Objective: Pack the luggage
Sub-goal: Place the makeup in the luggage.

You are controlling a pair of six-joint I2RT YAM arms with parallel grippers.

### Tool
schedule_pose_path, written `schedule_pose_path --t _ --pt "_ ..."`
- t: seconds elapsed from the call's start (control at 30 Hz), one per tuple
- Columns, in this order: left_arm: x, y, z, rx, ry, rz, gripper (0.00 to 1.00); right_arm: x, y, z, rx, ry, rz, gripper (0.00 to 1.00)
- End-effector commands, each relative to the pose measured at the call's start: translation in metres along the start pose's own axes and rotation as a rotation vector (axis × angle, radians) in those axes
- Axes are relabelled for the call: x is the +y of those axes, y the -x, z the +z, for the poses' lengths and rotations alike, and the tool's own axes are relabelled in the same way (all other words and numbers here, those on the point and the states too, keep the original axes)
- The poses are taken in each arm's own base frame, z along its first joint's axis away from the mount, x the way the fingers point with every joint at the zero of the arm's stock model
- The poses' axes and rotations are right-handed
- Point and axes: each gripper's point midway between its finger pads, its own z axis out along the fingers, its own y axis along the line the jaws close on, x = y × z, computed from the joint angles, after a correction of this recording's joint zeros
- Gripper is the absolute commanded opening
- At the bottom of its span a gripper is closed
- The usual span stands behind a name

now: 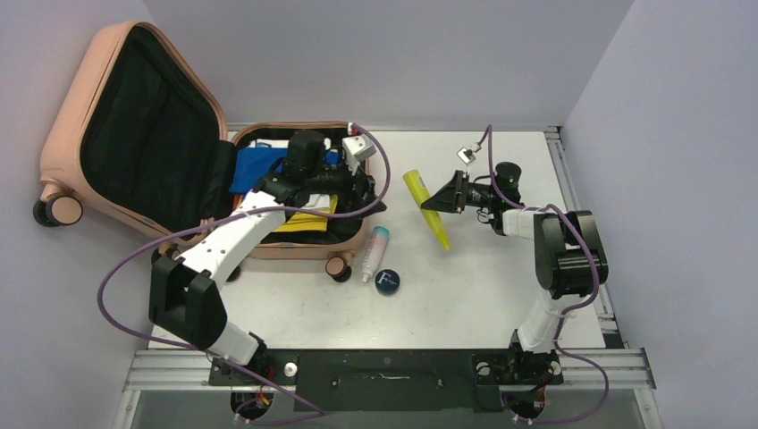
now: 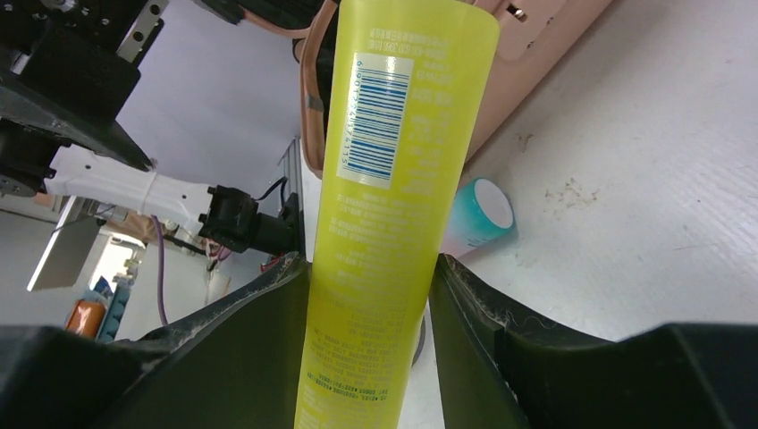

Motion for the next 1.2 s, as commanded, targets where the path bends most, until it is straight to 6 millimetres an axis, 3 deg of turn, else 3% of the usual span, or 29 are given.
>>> schedule_pose_path --t 0.0,0.23,0.43,0.57,0.7,1.03,1.07,1.17 --pt "-0.009 0.014 0.024 -0.025 -0.076 -0.118 0.96 0.042 0.011 0.000 0.020 0.094 -0.211 0.16" --pt "-0.012 0.021 0.047 -0.031 -0.157 -0.258 0.96 0.065 0.001 0.008 0.081 0.160 -0.289 0.18" --pt "-0.019 0.033 0.055 -0.074 -0.234 -0.317 0.96 0.053 -0.019 0.013 0.214 0.155 -0.351 0.24" --pt "-0.028 0.042 0.060 -0.109 -0.299 -0.339 0.96 0.064 -0.036 0.006 0.272 0.260 -0.426 0.27" --pt "-0.035 0.029 0.073 -0.074 -0.316 -0.350 0.96 0.064 -0.041 0.004 0.289 0.264 -0.454 0.18" --pt "-0.035 0.014 0.083 -0.020 -0.282 -0.352 0.99 0.068 -0.042 0.004 0.295 0.261 -0.500 0.18" --pt "-0.035 0.013 0.083 -0.017 -0.285 -0.353 0.98 0.068 -0.042 0.004 0.297 0.260 -0.500 0.18" --pt "-0.038 0.010 0.083 -0.007 -0.301 -0.352 0.80 0.066 -0.043 0.005 0.301 0.256 -0.499 0.18"
